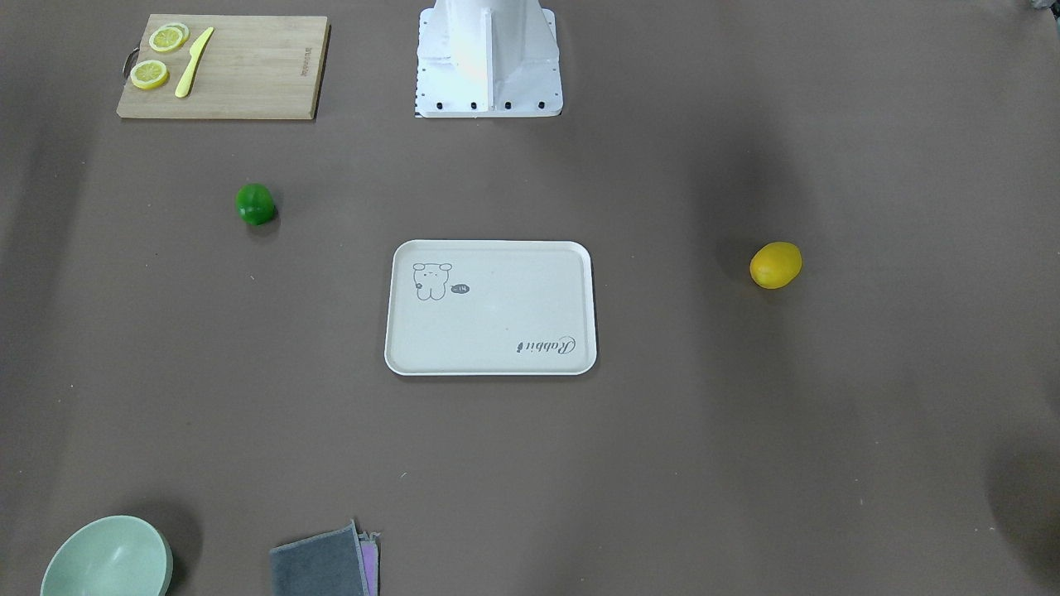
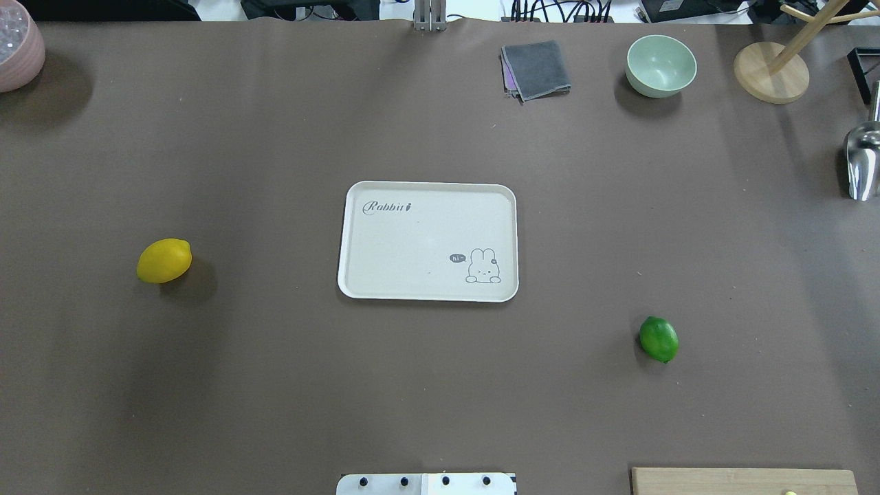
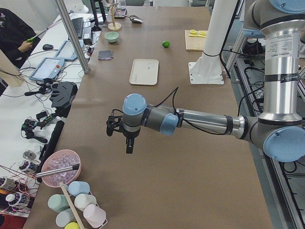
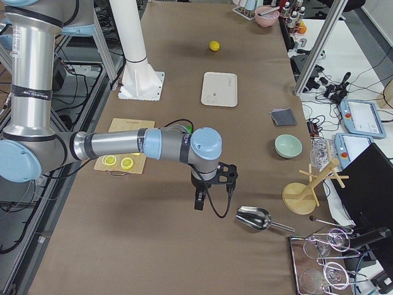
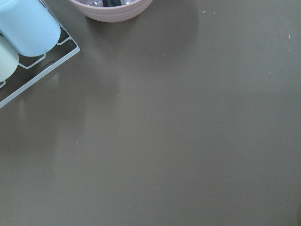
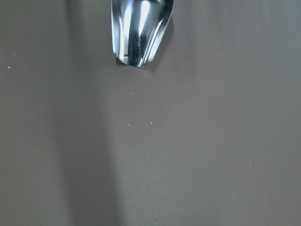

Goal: Place all lemons on tray

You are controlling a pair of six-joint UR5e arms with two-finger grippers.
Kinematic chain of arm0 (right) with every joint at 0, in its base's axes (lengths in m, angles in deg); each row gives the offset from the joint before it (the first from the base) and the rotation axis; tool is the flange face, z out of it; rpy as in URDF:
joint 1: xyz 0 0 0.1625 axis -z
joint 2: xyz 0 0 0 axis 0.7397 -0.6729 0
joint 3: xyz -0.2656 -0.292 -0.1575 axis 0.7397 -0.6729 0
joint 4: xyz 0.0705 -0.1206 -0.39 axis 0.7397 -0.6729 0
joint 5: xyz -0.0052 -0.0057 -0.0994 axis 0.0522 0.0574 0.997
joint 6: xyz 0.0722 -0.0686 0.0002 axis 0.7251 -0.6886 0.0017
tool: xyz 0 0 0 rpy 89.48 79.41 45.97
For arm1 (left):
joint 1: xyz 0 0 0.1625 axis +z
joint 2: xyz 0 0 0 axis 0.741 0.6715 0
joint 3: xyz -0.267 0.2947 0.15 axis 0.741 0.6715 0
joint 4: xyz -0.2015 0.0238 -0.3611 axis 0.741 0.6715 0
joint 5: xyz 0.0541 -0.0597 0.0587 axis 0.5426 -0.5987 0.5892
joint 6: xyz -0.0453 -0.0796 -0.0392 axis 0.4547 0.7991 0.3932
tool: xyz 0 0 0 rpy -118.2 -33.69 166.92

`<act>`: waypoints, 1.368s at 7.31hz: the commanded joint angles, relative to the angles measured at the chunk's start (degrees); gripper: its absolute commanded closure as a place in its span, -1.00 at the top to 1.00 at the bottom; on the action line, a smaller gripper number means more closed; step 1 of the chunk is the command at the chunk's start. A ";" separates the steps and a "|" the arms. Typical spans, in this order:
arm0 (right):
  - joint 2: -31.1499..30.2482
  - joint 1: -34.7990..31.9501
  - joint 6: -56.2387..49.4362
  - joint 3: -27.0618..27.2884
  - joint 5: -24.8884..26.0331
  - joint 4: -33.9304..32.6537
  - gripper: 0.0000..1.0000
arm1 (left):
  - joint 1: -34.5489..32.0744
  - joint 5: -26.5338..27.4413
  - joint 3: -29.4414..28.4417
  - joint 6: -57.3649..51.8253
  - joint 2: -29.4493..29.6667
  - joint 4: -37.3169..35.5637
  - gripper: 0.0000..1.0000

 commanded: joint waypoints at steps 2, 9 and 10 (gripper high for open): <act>0.22 0.00 0.74 0.05 0.18 0.02 1.00 | -0.13 0.24 0.07 -0.09 -0.80 0.19 0.96; 0.40 0.09 0.74 0.23 -0.26 0.28 1.00 | -0.13 0.42 -0.89 0.00 -1.33 0.19 0.96; 0.40 0.09 0.74 0.32 -0.35 0.37 1.00 | -0.13 0.42 -0.89 0.00 -1.33 0.19 0.96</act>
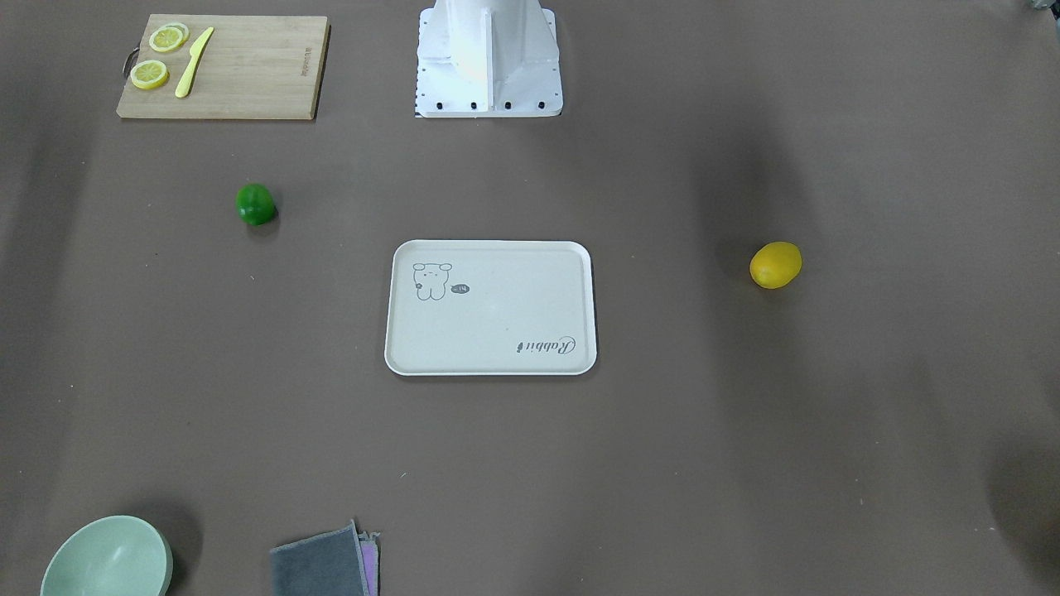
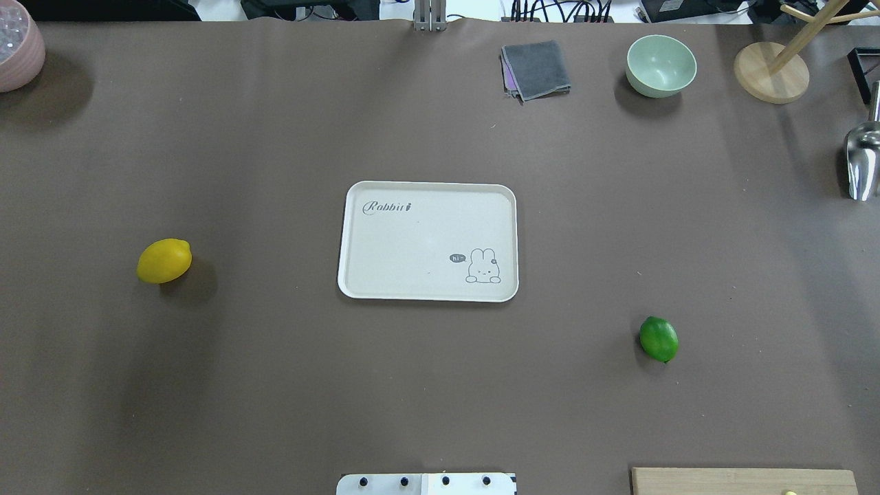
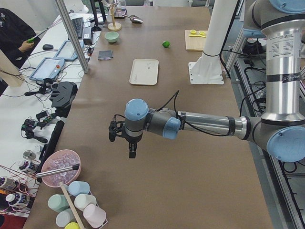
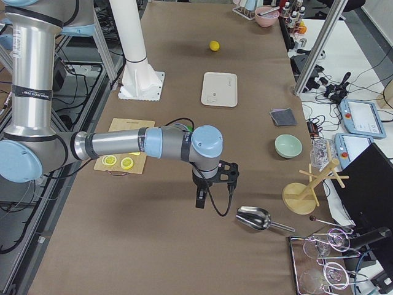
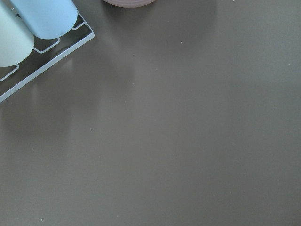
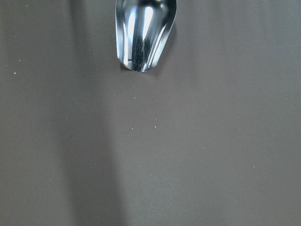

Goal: Place all lemons on tray

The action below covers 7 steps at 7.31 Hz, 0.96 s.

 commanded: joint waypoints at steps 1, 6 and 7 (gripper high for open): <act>0.00 0.01 0.00 0.06 -0.12 0.08 1.00 | -0.01 -0.08 -0.06 0.00 -0.06 -0.02 0.96; 0.09 0.01 0.09 0.41 -1.08 0.25 1.00 | 0.16 -0.17 0.20 0.53 1.25 -0.11 0.96; 0.09 0.01 0.00 1.63 -1.17 0.34 1.00 | 0.25 -0.17 1.07 0.70 1.86 0.15 0.96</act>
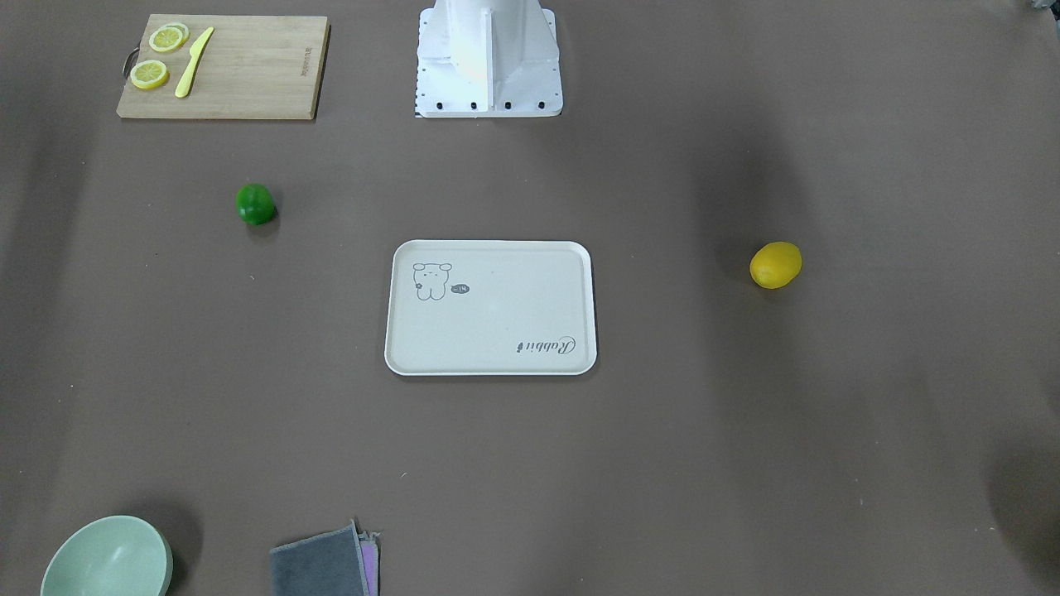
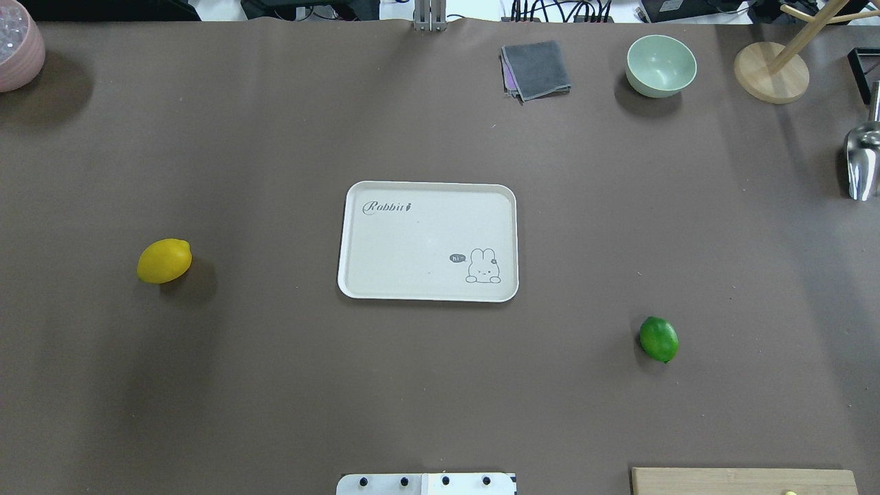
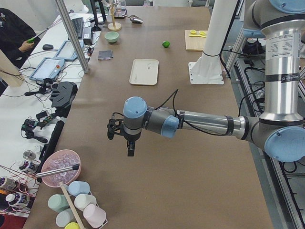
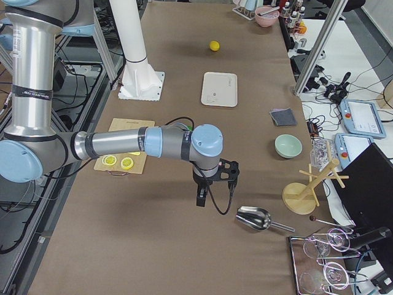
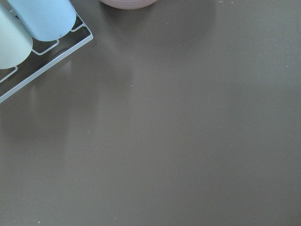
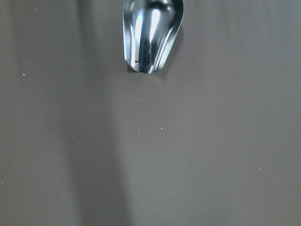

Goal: Place all lemons on tray

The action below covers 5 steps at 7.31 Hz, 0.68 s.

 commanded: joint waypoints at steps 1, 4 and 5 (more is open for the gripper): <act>0.28 0.35 0.05 1.68 -0.69 0.43 1.00 | 0.09 -0.53 2.82 0.31 0.92 0.20 0.96; 2.47 3.76 0.49 0.90 -5.25 9.35 1.00 | 0.52 -0.62 2.85 0.31 3.64 6.48 0.96; 2.48 5.52 4.67 1.16 -5.88 10.18 1.00 | 0.70 -0.53 1.19 0.22 4.34 8.35 0.96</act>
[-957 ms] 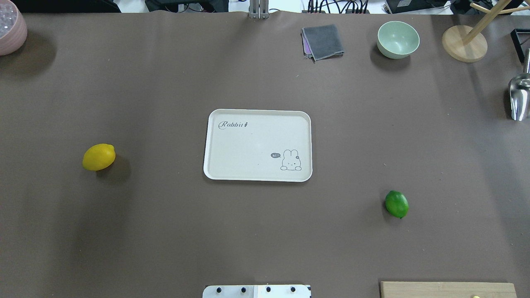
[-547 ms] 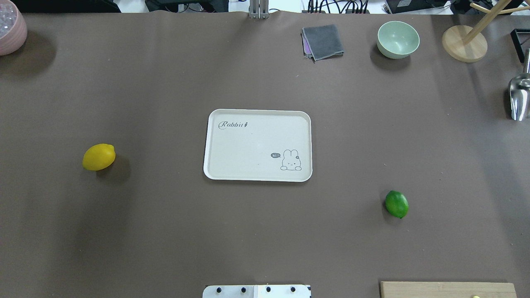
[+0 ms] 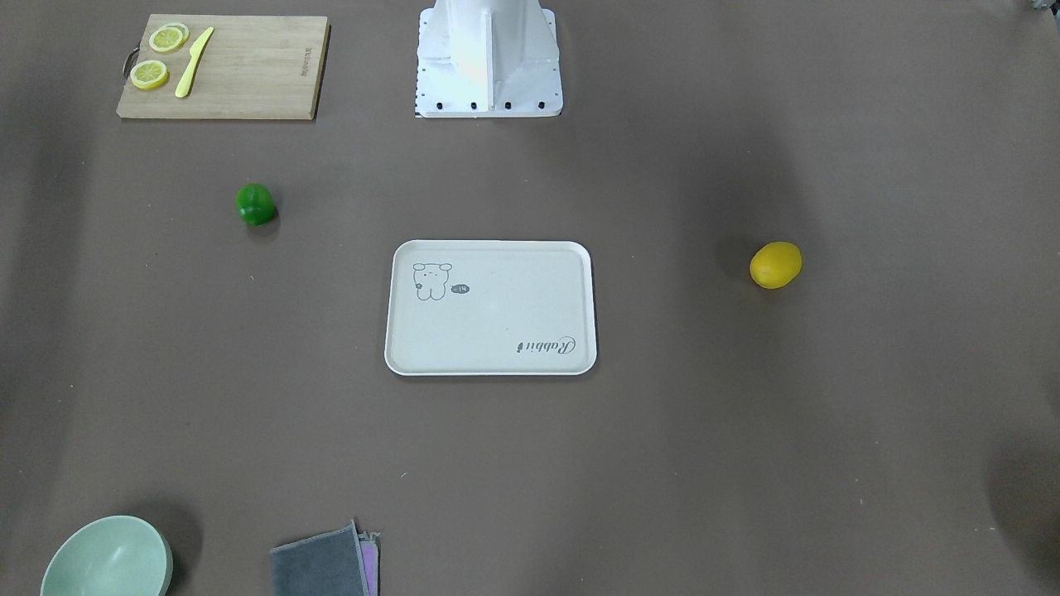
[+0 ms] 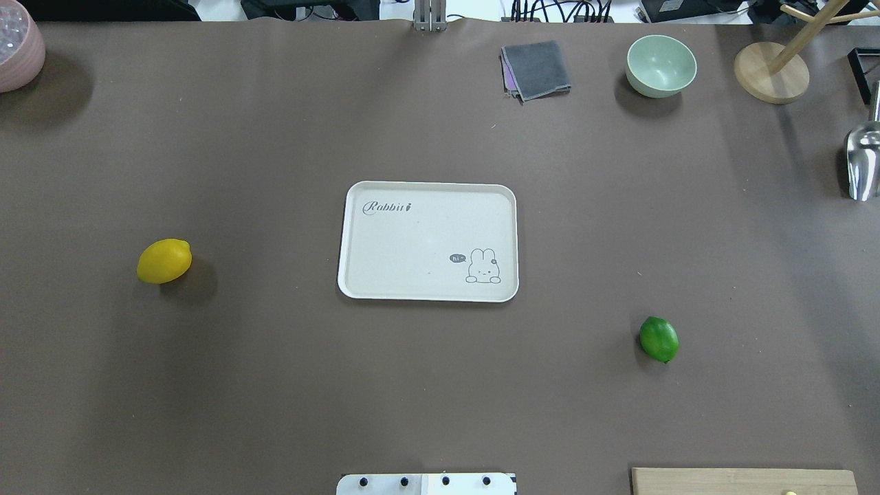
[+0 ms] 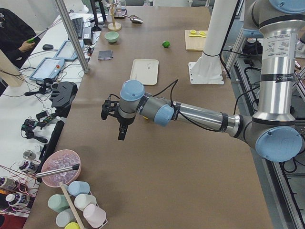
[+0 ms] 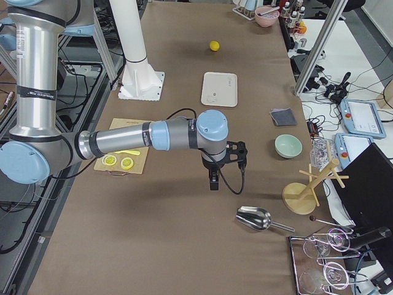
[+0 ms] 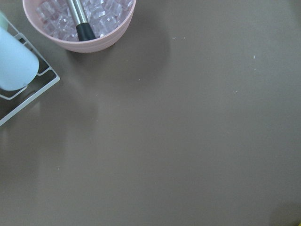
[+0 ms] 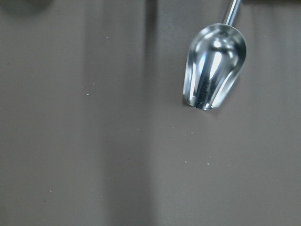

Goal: Place all lemons on tray

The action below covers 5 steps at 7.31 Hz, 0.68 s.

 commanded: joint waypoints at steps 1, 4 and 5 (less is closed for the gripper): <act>1.45 5.04 5.15 0.97 -1.79 3.05 1.00 | 0.20 -0.04 -1.35 -0.02 2.47 3.83 0.96; 8.57 16.80 21.09 1.24 -1.63 11.26 1.00 | 1.69 0.31 -3.28 6.35 3.02 4.44 0.96; 8.32 21.03 31.08 1.25 0.38 18.10 1.00 | 2.04 0.23 -3.37 7.09 2.23 7.50 0.96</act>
